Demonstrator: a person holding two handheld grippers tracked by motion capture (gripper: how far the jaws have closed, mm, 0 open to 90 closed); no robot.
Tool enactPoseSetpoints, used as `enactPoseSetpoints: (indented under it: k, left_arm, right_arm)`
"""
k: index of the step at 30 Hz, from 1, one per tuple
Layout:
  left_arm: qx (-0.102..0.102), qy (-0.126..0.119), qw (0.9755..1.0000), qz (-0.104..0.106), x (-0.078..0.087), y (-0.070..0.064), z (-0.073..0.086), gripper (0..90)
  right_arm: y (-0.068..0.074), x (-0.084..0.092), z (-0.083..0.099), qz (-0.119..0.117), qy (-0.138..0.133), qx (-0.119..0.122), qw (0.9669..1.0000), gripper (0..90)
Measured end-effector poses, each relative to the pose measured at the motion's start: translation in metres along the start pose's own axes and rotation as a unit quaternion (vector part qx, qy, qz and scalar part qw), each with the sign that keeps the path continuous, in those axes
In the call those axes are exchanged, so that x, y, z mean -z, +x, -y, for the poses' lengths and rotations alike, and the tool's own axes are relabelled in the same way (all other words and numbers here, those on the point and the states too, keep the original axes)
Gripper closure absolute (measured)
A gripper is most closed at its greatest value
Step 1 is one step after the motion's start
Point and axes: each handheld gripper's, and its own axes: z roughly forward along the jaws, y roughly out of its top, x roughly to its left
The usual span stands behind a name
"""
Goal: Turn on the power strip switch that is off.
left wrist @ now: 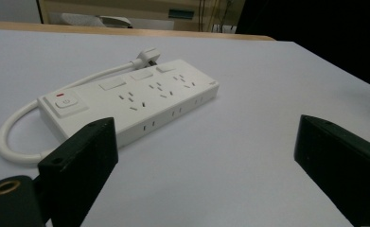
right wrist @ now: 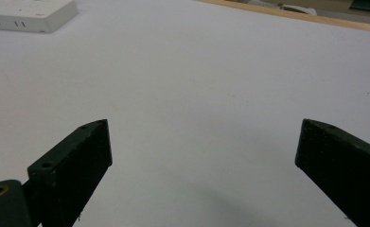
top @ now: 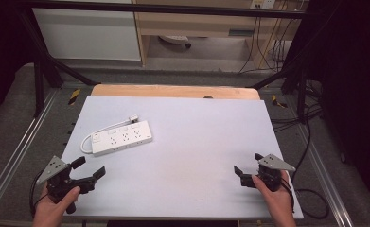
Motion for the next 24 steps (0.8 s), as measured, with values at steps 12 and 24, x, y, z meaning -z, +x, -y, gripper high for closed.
enactPoseSetpoints:
  k: [12,24]
  left_arm:
    - [-0.003,0.007,1.0000,-0.005,-0.014,-0.006,-0.019,7.7]
    - [-0.021,0.001,0.9998,-0.002,-0.026,-0.016,-0.040,6.1]
  right_arm:
    - [0.003,-0.002,-0.002,-0.015,-0.004,0.004,0.9999,4.7]
    - [0.003,-0.001,-0.002,-0.018,-0.007,0.002,0.9998,4.2]
